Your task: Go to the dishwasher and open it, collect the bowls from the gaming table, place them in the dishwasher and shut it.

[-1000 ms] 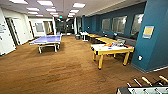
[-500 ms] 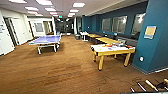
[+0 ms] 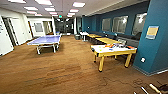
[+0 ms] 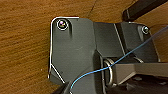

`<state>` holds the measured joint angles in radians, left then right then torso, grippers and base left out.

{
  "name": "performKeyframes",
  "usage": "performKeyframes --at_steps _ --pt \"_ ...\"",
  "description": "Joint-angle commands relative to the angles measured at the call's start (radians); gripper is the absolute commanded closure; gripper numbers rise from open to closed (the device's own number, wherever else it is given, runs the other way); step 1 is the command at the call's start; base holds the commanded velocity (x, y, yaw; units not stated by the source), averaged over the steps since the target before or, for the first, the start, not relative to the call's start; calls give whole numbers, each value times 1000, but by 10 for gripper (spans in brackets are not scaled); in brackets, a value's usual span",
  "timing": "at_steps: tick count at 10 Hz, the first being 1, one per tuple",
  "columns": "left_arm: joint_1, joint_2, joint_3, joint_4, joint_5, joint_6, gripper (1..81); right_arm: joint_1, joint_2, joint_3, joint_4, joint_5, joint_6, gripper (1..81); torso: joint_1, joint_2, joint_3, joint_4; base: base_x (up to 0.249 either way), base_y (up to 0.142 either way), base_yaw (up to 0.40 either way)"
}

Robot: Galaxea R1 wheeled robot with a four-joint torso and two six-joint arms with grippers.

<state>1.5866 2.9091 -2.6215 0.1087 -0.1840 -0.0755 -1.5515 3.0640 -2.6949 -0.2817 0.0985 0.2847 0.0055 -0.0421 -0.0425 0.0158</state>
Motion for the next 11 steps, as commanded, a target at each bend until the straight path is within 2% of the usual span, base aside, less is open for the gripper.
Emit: performKeyframes --at_steps 1,11 --pt "-40 -8 -3 2 44 2 10 47 6 9 -2 -42 -2 10 0 0 0 0 123 0 0" --pt "-40 -8 -3 2 44 2 10 43 6 9 -2 -42 -2 10 0 0 0 0 123 0 0"
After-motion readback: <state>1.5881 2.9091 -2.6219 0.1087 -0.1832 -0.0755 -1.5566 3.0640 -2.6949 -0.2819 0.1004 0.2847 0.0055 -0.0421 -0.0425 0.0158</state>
